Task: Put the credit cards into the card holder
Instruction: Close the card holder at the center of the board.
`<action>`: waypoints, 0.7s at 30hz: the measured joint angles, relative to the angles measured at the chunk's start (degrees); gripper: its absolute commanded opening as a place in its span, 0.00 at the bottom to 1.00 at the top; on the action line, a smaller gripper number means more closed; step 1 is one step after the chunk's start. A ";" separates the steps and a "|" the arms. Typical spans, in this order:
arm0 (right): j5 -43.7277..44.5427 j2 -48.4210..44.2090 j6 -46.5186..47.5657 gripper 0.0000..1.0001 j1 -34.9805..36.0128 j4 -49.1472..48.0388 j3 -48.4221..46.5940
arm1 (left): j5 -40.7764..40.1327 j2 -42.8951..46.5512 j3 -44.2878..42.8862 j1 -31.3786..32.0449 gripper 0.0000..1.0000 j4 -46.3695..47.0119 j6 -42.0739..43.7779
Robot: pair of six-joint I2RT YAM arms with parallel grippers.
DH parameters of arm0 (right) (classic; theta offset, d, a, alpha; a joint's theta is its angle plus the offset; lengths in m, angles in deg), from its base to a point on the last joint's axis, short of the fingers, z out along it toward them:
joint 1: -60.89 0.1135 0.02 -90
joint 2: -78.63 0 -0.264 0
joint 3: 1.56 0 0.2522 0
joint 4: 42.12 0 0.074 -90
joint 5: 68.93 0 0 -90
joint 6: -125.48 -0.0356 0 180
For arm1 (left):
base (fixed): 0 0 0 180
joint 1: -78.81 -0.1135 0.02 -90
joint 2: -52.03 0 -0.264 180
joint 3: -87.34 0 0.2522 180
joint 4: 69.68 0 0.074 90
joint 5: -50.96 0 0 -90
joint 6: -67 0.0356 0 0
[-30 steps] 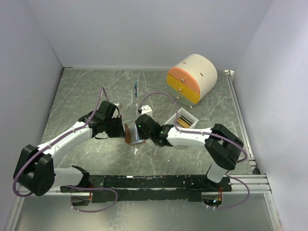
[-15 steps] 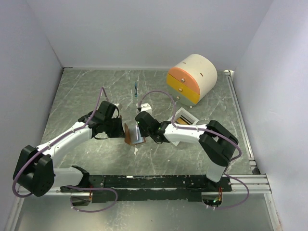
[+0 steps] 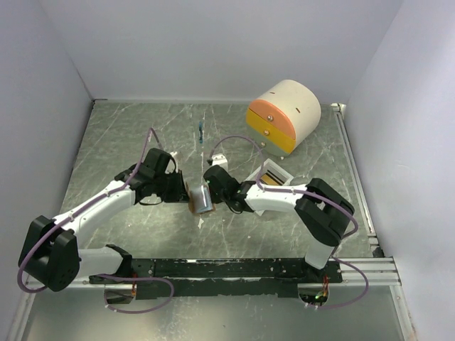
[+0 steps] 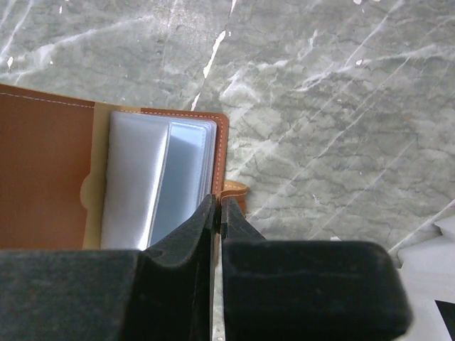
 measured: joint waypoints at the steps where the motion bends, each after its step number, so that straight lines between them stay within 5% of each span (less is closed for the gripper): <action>1: -0.37 -0.33 -0.28 0.00 -0.15 -0.79 0.74 | 1.09 0.07 0.04 0.02 0.32 0.79 0.00; 6: -2.34 -1.88 -2.12 0.00 -1.51 -4.70 4.48 | 8.90 0.09 1.09 0.04 0.42 8.35 -0.22; 21: -6.43 -4.09 -4.17 0.00 -4.61 -8.94 8.61 | 14.64 -6.01 4.76 0.15 0.44 22.67 -0.76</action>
